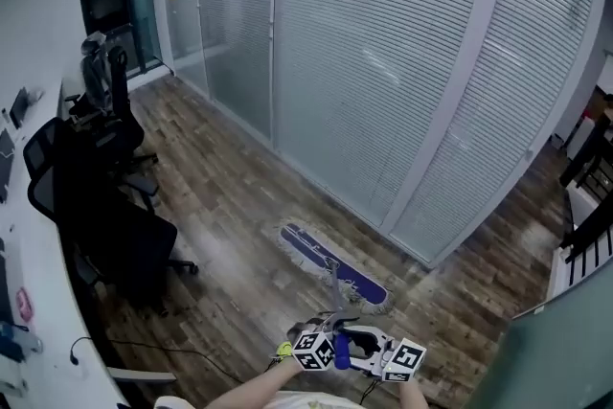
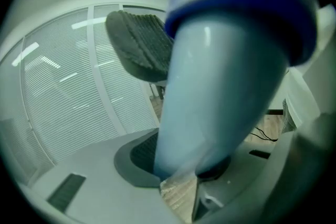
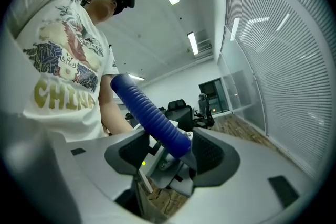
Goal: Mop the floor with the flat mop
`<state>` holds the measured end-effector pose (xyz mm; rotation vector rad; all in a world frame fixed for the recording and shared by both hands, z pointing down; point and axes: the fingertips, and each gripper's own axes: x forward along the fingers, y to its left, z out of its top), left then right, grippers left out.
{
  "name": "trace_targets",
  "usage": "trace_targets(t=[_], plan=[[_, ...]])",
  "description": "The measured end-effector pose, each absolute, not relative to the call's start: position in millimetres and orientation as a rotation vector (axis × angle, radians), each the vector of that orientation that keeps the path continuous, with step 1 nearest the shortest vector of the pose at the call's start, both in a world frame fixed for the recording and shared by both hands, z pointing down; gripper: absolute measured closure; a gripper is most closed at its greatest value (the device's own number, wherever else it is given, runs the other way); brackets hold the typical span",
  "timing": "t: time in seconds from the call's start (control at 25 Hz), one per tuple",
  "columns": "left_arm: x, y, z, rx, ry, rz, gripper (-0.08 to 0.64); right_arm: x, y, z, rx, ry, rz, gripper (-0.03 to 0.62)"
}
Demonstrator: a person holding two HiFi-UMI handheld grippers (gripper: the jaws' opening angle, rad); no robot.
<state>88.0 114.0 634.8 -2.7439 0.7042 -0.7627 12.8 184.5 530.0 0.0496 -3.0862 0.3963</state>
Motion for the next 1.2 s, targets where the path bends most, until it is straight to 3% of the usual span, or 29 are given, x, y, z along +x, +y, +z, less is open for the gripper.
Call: trace_targets(t=[0.32,0.6,1.0,1.2], plan=[[163.1,226.7,637.9,-2.735,0.747,-0.768,0.456,92.3,299.4,533.7,0.016,-3.128,0.395,0.354],[183.0,284.6,637.6,-2.74,0.737,-0.78,0.456,113.8,355.1,532.1,0.024,-3.154,0.408,0.354],[186.7,292.5,665.2,-2.682,0.647,-0.823,0.456,116.2,362.2,560.6,-0.06,-3.087,0.384,0.348],[171.6,248.1,649.9,-2.647,0.721,-0.781,0.495,101.9,320.7,546.4,-0.078,-3.125,0.382,0.35]])
